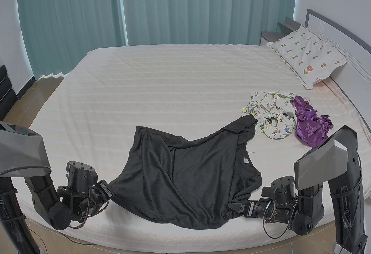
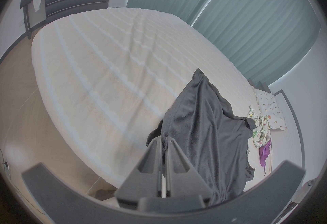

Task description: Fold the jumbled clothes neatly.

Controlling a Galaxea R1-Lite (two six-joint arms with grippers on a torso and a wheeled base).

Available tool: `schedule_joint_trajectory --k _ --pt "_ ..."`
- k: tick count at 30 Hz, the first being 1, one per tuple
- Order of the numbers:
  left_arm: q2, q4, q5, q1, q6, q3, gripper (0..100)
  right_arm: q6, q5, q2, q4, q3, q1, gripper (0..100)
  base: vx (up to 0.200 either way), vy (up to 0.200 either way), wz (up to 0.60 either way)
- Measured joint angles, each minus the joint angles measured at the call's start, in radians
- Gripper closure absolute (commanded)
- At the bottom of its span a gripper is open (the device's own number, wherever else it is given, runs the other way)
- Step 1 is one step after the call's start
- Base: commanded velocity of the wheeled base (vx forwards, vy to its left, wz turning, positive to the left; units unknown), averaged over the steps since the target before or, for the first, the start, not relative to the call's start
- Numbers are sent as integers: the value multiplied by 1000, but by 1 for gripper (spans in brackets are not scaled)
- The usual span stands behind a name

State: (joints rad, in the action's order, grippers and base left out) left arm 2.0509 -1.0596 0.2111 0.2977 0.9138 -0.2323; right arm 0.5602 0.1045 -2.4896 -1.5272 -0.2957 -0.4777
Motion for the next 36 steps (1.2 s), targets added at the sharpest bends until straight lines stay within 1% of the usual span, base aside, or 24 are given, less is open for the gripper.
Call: schedule_joint_trajectory --k 4,10,15,18,22,25,33,36 --pt "-2 -1 0 0 0 -1 100 -12 -15 -21 -9 -10 -7 100 0 0 0" --pt "-2 -7 0 -3 3 -2 100 -9 -6 -23 -24 30 -10 100 0 0 0" --pt "-3 -9 0 -6 3 -2 100 7 1 22 -25 59 11 100 0 0 0" --pt "-3 -9 0 -8 2 -1 100 18 34 72 -26 91 27 100 0 0 0" --pt "-5 -7 1 -8 -4 4 100 20 134 176 -26 187 64 100 0 0 0" --pt "-9 -3 2 -8 -23 10 100 -9 173 235 -25 244 101 100 0 0 0" --pt "-56 33 2 -3 -62 37 100 -54 186 341 10 276 188 100 0 0 0" --pt "-75 82 2 -1 -76 43 100 -74 187 377 77 277 201 100 0 0 0"
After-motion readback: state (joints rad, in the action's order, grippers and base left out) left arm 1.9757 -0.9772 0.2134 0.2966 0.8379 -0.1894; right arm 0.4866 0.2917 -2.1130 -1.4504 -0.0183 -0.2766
